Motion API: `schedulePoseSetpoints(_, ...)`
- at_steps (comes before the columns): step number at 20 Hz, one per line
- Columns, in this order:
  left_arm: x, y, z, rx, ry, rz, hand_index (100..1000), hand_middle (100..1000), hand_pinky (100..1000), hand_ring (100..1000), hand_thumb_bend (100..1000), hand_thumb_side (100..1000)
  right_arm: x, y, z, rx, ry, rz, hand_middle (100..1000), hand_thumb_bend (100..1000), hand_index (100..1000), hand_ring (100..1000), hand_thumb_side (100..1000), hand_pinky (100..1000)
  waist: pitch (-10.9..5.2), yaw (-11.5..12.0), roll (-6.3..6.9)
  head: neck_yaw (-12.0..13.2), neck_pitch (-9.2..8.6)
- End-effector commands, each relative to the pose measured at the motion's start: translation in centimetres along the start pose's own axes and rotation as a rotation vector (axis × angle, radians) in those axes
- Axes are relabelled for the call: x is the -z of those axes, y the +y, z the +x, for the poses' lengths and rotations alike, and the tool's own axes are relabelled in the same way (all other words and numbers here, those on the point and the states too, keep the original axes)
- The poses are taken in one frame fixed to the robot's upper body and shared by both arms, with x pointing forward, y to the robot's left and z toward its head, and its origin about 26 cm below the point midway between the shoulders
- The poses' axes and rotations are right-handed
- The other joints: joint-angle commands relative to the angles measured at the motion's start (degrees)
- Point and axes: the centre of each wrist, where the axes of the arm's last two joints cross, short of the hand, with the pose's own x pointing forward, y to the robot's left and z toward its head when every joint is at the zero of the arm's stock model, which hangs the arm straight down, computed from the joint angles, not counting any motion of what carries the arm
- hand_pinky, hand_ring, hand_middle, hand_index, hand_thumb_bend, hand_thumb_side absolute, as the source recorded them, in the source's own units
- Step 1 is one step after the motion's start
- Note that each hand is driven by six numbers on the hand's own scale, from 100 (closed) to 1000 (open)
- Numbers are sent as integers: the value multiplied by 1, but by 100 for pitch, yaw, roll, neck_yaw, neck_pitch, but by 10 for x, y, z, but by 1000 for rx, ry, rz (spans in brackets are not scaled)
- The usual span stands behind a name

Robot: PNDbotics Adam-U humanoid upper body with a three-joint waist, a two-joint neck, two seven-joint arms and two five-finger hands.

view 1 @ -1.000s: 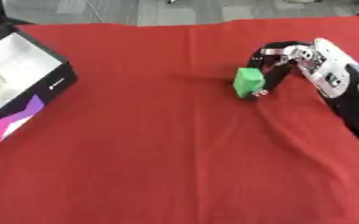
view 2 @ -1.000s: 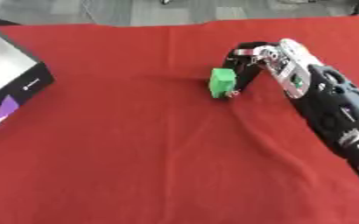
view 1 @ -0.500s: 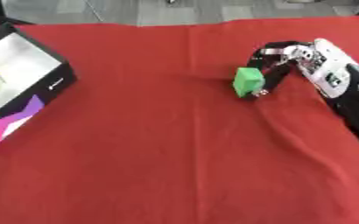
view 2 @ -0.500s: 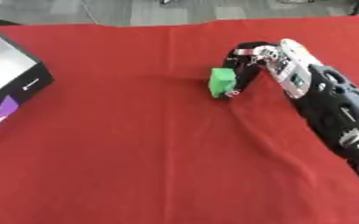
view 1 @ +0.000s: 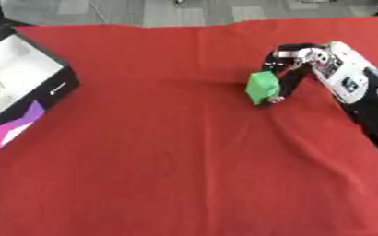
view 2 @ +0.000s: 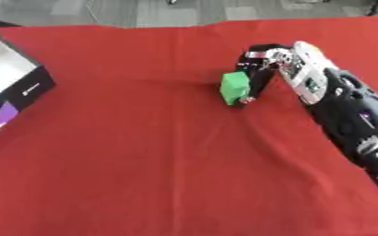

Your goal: Pick up the objects with one hand, pass them to the other hand, and then place them into the box on the other side of the table.

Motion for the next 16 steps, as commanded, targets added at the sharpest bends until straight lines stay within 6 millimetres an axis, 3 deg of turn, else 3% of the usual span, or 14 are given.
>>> schedulePoseSetpoints(1, 3, 9, 5, 16, -22, 20, 756, 703, 714, 629, 823, 528, -11, -14, 1, 3, -2, -43, 556, 466, 573, 717, 123, 864, -50, -10, 59, -4, 12)
schedulePoseSetpoints(8, 3, 10, 5, 24, -24, 21, 754, 702, 715, 630, 821, 528, -30, -24, 12, 69, -68, -132, 553, 459, 569, 707, 132, 854, -66, -51, 64, 38, 12)
schedulePoseSetpoints(9, 3, 10, 6, 26, -25, 22, 754, 702, 715, 630, 821, 528, -34, -25, 14, 81, -82, -150, 556, 462, 570, 705, 196, 852, -67, -55, 66, 45, 12)
schedulePoseSetpoints(10, 3, 11, 6, 29, -28, 23, 755, 702, 715, 630, 821, 528, -38, -26, 16, 95, -99, -169, 554, 456, 570, 704, 133, 850, -67, -61, 69, 57, 12)
schedulePoseSetpoints(11, 3, 11, 7, 33, -30, 24, 756, 703, 715, 631, 832, 540, -43, -27, 19, 110, -116, -190, 557, 501, 570, 700, 186, 847, -68, -65, 72, 70, 12)
schedulePoseSetpoints(12, 3, 11, 7, 38, -34, 25, 756, 704, 716, 631, 825, 524, -49, -27, 22, 127, -133, -213, 555, 453, 571, 698, 134, 845, -68, -70, 75, 83, 12)
schedulePoseSetpoints(14, 4, 13, 9, 53, -43, 28, 759, 706, 717, 634, 859, 525, -60, -25, 29, 168, -176, -260, 558, 446, 575, 692, 142, 838, -67, -80, 81, 105, 12)
schedulePoseSetpoints(16, 4, 13, 12, 70, -56, 25, 763, 708, 718, 636, 833, 510, -70, -21, 37, 214, -222, -299, 559, 446, 576, 690, 144, 836, -66, -91, 86, 125, 12)
